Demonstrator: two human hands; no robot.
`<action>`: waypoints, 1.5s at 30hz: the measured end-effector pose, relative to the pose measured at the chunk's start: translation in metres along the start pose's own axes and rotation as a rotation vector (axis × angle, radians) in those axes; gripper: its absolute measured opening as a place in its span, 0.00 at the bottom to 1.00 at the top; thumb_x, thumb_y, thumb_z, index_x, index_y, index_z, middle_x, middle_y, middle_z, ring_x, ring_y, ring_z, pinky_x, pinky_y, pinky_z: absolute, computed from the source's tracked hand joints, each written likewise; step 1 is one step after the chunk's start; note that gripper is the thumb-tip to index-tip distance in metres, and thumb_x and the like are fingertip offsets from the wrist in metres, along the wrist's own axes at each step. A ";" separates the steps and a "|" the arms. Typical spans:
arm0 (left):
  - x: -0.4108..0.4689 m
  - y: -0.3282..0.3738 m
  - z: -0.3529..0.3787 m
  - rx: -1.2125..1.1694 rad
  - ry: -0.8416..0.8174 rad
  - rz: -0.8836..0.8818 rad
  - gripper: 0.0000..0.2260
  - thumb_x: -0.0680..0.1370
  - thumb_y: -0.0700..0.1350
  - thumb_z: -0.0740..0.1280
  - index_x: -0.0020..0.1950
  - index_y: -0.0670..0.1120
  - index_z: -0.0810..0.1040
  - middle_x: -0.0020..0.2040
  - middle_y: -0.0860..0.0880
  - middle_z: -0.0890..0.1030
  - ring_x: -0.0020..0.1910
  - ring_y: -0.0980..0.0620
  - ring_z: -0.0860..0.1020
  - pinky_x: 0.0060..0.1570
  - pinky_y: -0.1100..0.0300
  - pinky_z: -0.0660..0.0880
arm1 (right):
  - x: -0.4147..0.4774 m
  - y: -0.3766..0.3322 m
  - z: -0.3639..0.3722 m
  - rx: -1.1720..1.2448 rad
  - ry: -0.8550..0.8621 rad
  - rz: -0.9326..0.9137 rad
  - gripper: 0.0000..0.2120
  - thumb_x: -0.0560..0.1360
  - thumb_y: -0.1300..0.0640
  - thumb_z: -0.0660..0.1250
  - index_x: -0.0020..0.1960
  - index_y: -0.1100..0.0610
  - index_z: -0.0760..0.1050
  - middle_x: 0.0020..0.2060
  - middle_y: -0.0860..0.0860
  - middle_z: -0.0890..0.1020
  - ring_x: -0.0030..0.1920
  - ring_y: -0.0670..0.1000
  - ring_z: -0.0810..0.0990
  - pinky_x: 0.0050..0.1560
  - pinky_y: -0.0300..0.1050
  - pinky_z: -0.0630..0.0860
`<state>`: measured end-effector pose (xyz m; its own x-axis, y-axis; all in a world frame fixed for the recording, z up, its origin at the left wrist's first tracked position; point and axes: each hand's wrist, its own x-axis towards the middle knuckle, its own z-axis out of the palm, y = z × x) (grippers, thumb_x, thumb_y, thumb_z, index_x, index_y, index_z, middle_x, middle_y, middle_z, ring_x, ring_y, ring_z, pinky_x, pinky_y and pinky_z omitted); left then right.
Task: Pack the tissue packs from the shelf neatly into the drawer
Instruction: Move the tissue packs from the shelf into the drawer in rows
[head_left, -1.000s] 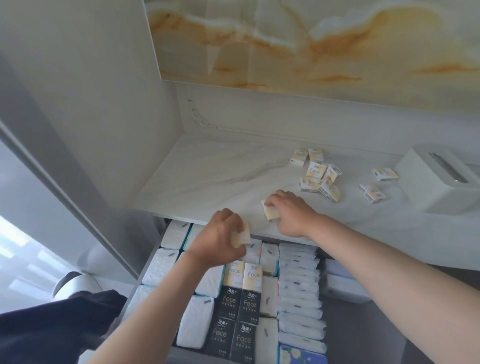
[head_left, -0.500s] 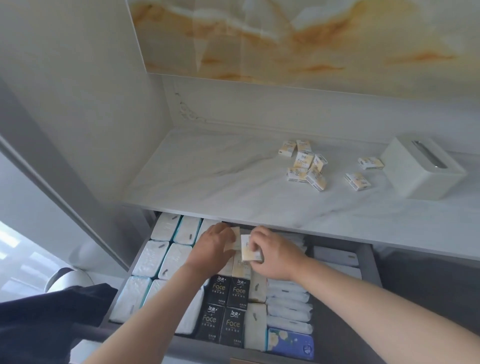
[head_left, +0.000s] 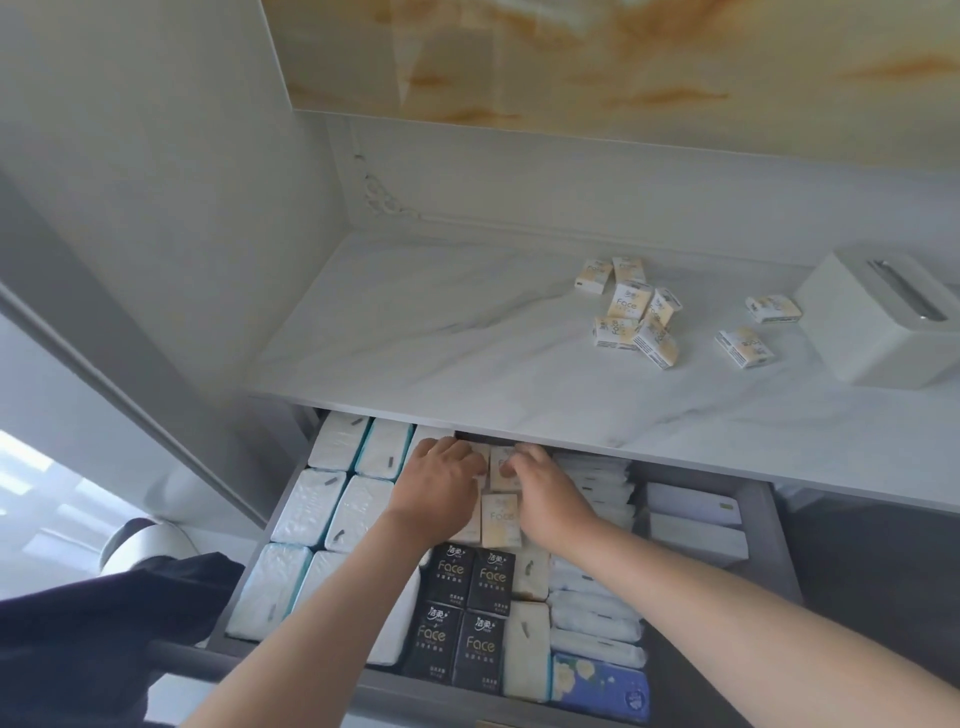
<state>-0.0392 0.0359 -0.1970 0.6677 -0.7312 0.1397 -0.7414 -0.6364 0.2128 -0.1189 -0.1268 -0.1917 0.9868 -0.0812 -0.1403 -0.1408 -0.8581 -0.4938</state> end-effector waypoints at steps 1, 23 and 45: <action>0.000 -0.001 -0.001 0.001 -0.002 0.009 0.09 0.71 0.42 0.68 0.50 0.51 0.81 0.48 0.52 0.81 0.50 0.48 0.78 0.55 0.54 0.73 | -0.001 0.000 0.002 0.004 -0.011 -0.029 0.22 0.73 0.74 0.61 0.65 0.61 0.72 0.68 0.55 0.69 0.65 0.55 0.72 0.64 0.45 0.70; 0.027 0.048 -0.050 -0.136 0.005 -0.008 0.16 0.78 0.46 0.63 0.65 0.51 0.76 0.58 0.51 0.78 0.58 0.48 0.74 0.55 0.54 0.72 | -0.005 0.011 -0.102 0.020 0.143 -0.066 0.17 0.76 0.65 0.59 0.57 0.52 0.81 0.54 0.48 0.82 0.54 0.50 0.80 0.56 0.46 0.76; 0.232 0.114 -0.039 0.036 -0.242 0.006 0.27 0.83 0.46 0.60 0.80 0.49 0.54 0.78 0.48 0.59 0.75 0.47 0.60 0.68 0.47 0.66 | 0.041 0.119 -0.166 -0.171 0.316 0.204 0.26 0.72 0.57 0.65 0.70 0.50 0.68 0.58 0.56 0.72 0.58 0.59 0.72 0.53 0.49 0.69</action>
<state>0.0340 -0.1963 -0.1030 0.6312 -0.7697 -0.0961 -0.7500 -0.6372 0.1775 -0.0823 -0.3164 -0.1141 0.9200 -0.3869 0.0631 -0.3468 -0.8783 -0.3293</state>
